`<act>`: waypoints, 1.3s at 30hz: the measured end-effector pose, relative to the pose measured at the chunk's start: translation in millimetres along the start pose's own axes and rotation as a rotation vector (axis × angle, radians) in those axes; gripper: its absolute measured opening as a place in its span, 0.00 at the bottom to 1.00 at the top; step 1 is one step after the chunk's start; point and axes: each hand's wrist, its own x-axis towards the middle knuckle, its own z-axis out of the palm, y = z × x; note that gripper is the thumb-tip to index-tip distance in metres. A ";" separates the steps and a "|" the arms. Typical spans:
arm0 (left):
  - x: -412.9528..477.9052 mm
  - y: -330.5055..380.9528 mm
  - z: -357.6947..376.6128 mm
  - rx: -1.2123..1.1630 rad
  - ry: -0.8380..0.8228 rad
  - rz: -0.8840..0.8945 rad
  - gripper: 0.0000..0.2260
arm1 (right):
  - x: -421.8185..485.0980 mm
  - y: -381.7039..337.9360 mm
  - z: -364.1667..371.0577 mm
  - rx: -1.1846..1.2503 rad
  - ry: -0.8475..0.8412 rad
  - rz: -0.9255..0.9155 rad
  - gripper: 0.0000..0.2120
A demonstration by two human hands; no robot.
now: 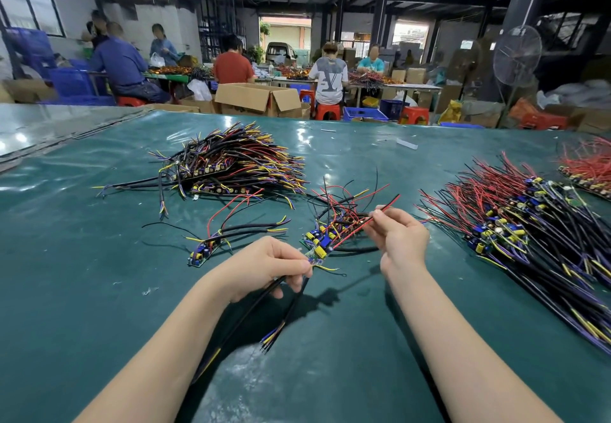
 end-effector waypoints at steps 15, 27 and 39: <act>0.6 1.2 -1.2 -0.072 0.158 0.029 0.17 | 10.0 -16.8 -12.5 0.389 0.029 0.345 0.26; 7.4 -3.5 1.2 0.113 0.392 0.149 0.10 | -23.2 13.1 16.2 -0.157 -0.339 0.429 0.07; 3.3 1.3 3.3 0.110 0.325 0.123 0.11 | -21.4 8.7 13.8 -0.036 -0.155 0.452 0.09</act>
